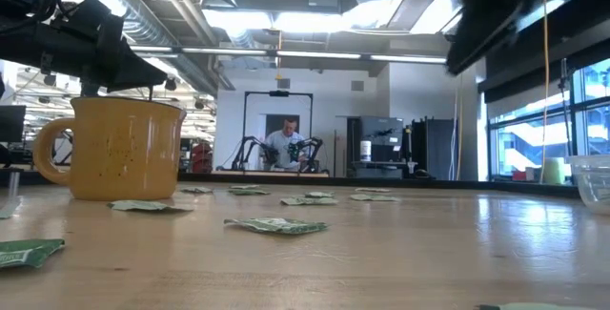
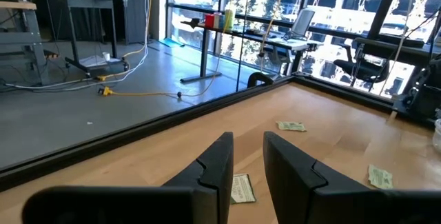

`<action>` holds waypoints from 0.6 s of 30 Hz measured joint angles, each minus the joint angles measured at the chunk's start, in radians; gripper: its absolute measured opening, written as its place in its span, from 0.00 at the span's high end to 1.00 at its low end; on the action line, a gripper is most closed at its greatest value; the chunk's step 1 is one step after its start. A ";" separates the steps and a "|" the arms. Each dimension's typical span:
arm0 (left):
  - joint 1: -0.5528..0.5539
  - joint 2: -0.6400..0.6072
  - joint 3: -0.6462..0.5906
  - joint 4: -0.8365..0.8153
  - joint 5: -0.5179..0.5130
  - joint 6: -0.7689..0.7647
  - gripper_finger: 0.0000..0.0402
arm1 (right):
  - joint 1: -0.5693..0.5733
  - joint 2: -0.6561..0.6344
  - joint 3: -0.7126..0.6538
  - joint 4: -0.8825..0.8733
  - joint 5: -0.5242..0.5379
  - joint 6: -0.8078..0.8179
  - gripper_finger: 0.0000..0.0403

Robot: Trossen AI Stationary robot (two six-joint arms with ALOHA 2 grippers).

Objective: Pick and place Stevia / Truvia into bins
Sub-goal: Put the green stevia packet into the transparent container

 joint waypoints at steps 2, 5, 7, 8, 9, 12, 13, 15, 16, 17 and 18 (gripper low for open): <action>0.000 0.000 0.000 0.000 -0.001 0.000 0.81 | -0.055 0.033 0.000 0.038 -0.045 -0.092 0.76; 0.000 0.000 0.000 0.001 -0.002 0.000 0.81 | -0.120 0.090 0.000 0.100 -0.079 -0.213 0.76; 0.000 0.000 0.000 0.003 -0.002 0.000 0.81 | -0.158 0.133 0.000 0.135 -0.094 -0.275 0.76; 0.000 0.000 0.000 0.003 -0.002 0.000 0.81 | -0.175 0.156 0.000 0.148 -0.106 -0.303 0.76; 0.000 0.000 0.000 0.003 -0.002 0.000 0.81 | -0.192 0.180 0.000 0.164 -0.114 -0.326 0.76; 0.000 0.000 0.000 0.001 -0.002 0.000 0.81 | -0.235 0.254 0.000 0.172 -0.129 -0.380 0.76; 0.000 0.000 0.000 -0.001 -0.002 0.000 0.81 | -0.248 0.278 0.000 0.178 -0.129 -0.390 0.76; 0.000 0.000 0.000 -0.001 -0.002 0.000 0.81 | -0.274 0.322 0.000 0.181 -0.131 -0.396 0.76; 0.000 0.000 0.000 -0.001 -0.002 0.000 0.81 | -0.287 0.341 0.000 0.181 -0.137 -0.396 0.76; 0.000 0.000 0.000 -0.001 -0.002 0.000 0.81 | -0.301 0.359 0.000 0.183 -0.152 -0.396 0.76; 0.000 0.000 0.000 -0.001 -0.002 0.000 0.81 | -0.315 0.374 0.000 0.183 -0.174 -0.399 0.76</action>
